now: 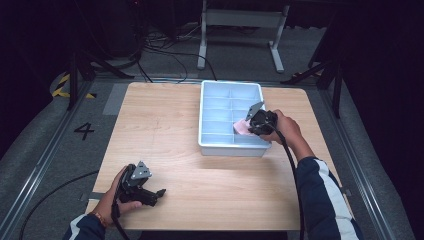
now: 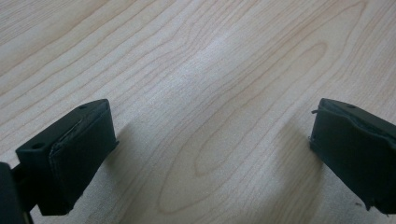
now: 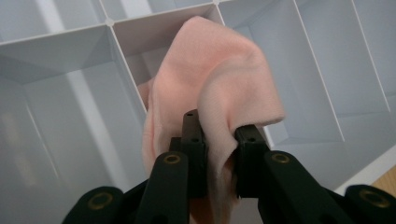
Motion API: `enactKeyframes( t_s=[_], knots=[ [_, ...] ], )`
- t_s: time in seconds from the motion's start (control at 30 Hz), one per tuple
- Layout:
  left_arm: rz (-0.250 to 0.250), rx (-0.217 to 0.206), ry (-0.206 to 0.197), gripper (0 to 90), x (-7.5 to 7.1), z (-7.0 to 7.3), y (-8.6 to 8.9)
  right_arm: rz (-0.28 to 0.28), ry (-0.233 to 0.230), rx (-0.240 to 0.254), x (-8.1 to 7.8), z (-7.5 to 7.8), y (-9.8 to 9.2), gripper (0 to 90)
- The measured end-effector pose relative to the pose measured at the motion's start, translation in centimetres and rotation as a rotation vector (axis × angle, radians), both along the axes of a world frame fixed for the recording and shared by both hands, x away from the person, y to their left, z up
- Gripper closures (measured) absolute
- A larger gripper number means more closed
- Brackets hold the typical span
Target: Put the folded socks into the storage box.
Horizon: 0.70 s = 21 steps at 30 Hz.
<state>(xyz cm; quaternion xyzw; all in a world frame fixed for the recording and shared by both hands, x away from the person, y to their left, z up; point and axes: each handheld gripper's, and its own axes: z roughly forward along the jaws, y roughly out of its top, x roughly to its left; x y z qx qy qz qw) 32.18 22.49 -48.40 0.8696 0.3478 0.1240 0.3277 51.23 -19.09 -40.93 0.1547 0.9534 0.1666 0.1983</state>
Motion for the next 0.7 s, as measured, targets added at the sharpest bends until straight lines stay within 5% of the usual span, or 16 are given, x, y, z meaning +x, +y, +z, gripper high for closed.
enactKeyframes(
  t_s=[0.3,0.7],
  knots=[
    [0.002,0.003,-0.001,0.4,0.0,0.0,0.0,0.0,0.032,-0.067,0.4,-0.8,0.7,77.8],
    [0.0,0.0,0.0,0.4,0.0,0.0,0.0,-0.018,0.135,-0.13,1.3,-1.6,1.6,77.2]
  ],
)
